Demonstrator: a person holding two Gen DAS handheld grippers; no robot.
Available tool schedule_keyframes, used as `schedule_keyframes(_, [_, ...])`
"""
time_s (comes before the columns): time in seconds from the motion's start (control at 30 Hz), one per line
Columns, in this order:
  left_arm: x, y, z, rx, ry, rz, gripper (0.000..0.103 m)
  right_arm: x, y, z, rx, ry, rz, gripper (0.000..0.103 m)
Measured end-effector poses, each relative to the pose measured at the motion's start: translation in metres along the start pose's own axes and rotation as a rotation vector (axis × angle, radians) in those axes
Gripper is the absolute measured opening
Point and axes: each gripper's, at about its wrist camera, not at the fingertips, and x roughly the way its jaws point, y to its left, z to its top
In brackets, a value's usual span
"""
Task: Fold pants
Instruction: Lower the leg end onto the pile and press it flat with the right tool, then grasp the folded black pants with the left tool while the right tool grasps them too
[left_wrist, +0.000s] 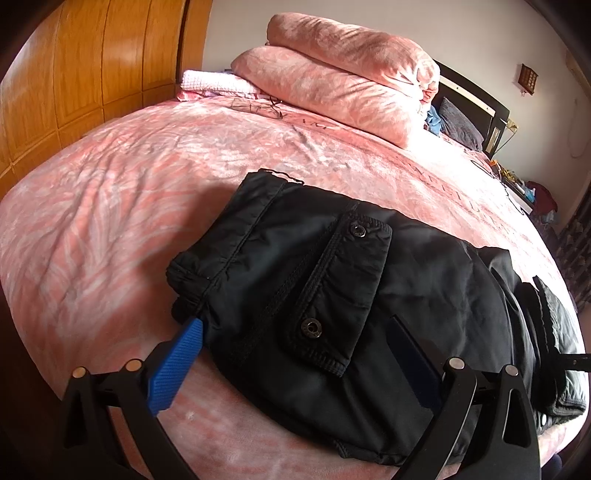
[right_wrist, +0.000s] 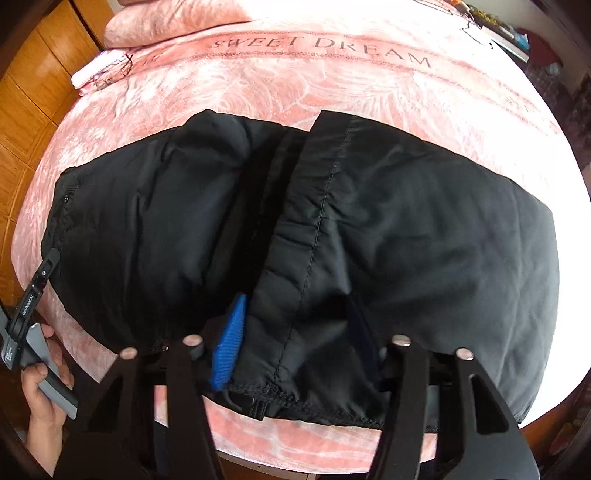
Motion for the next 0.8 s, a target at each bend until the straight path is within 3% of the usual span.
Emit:
schedule_keyframes(0.07, [0.001, -0.001, 0.000, 0.003, 0.004, 0.002, 0.099, -0.004, 0.002, -0.005, -0.006, -0.008, 0.028, 0.008])
schedule_keyframes(0.13, [0.001, -0.001, 0.000, 0.003, 0.008, 0.002, 0.099, -0.014, 0.009, -0.011, -0.018, -0.030, 0.036, 0.003])
schedule_keyframes(0.27, [0.001, 0.001, 0.000, -0.006, 0.005, -0.007, 0.099, -0.026, 0.019, -0.025, -0.040, -0.068, 0.062, 0.002])
schedule_keyframes(0.47, [0.003, 0.000, 0.000, 0.004, 0.018, 0.004, 0.099, -0.002, 0.019, -0.027, -0.062, 0.013, 0.046, 0.003])
schedule_keyframes(0.57, [-0.003, 0.003, 0.003, -0.011, 0.018, -0.019, 0.099, -0.006, 0.027, -0.022, -0.117, 0.050, 0.053, 0.013])
schedule_keyframes(0.63, [-0.015, 0.011, 0.007, -0.045, 0.012, -0.056, 0.099, -0.012, 0.033, -0.016, -0.161, 0.093, 0.079, 0.046])
schedule_keyframes(0.7, [-0.031, 0.022, 0.012, -0.093, -0.011, -0.074, 0.099, -0.025, 0.045, -0.002, -0.226, 0.112, 0.096, 0.054])
schedule_keyframes(0.77, [-0.041, 0.039, 0.019, -0.174, 0.004, -0.122, 0.099, -0.040, 0.062, 0.024, -0.300, 0.142, 0.165, 0.058])
schedule_keyframes(0.8, [-0.043, 0.051, 0.022, -0.236, 0.018, -0.156, 0.099, -0.050, 0.075, 0.041, -0.345, 0.134, 0.200, 0.066])
